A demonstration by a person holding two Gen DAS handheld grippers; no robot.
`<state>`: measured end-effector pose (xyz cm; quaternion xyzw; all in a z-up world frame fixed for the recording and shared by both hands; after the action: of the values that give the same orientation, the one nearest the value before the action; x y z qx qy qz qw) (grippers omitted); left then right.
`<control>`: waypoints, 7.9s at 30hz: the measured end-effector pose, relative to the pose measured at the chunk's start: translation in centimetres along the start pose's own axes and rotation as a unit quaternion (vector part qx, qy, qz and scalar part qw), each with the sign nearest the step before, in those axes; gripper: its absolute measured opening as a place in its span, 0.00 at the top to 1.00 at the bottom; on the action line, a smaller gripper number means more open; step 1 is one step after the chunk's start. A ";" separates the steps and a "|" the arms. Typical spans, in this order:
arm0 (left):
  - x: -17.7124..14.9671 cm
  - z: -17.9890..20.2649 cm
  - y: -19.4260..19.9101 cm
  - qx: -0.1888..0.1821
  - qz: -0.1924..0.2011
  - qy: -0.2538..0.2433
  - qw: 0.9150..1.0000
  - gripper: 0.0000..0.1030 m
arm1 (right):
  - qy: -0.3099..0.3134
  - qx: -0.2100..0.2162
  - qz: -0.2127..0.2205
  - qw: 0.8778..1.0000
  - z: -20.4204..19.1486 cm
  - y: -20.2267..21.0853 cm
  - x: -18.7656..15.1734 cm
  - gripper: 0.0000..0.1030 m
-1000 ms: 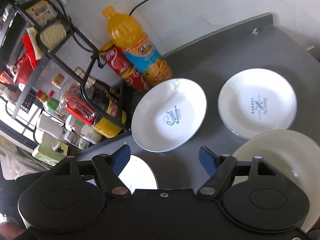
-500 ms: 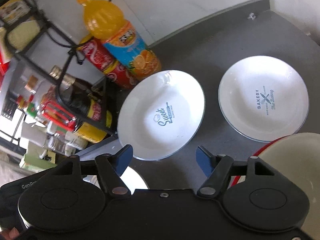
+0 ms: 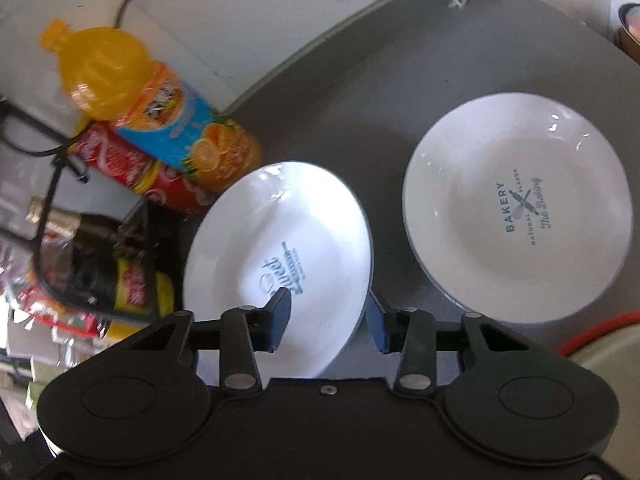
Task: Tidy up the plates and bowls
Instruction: 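Move both grippers to the rim of the white 'Sweet' plate, then close both grippers on the 'Sweet' plate's rim, then lift the 'Sweet' plate with both grippers and lower it onto the flower-pattern oval plate, then open both grippers to release the 'Sweet' plate and withdraw, then move both grippers to the rim of the white 'BAKERY' plate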
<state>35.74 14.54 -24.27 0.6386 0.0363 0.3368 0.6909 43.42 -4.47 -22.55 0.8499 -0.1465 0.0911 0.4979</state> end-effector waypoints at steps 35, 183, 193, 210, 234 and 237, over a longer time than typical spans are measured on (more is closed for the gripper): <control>1.4 0.0 -7.3 -0.046 -0.040 0.039 0.997 0.89 | 0.023 -0.075 -0.015 0.997 1.4 -4.5 0.2 0.87; -10.0 -13.1 4.0 0.094 -0.020 0.081 0.992 0.86 | 0.168 0.028 -0.049 0.984 -2.4 0.9 -15.8 0.65; -9.9 -14.0 4.8 0.129 -0.006 0.054 0.990 0.82 | 0.168 0.028 -0.055 0.984 -2.4 0.4 -16.3 0.65; -9.1 -12.4 6.8 0.143 0.000 0.041 0.989 0.63 | 0.159 0.061 -0.010 0.985 -3.7 5.7 -14.7 0.38; -16.0 -6.0 15.1 0.118 0.037 0.054 0.991 0.35 | 0.178 0.078 0.047 0.980 0.3 16.5 -17.7 0.03; -16.8 -5.4 15.8 0.124 0.032 0.049 0.991 0.35 | 0.175 0.076 0.055 0.980 1.2 17.6 -17.8 0.03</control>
<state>13.57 9.85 -17.28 0.7032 0.0914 0.3821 0.5926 20.70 -10.85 -14.06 0.8470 -0.0961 0.2765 0.4437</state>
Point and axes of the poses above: each gripper's, at about its wrist camera, not at the fingertips, and y roughly against the way its jaws point, z to its right, x to its top, the point moved 9 cm from there along -y, roughly the way its jaws point, and after that the axes turned 3 degrees about x, right-handed, at the moved point
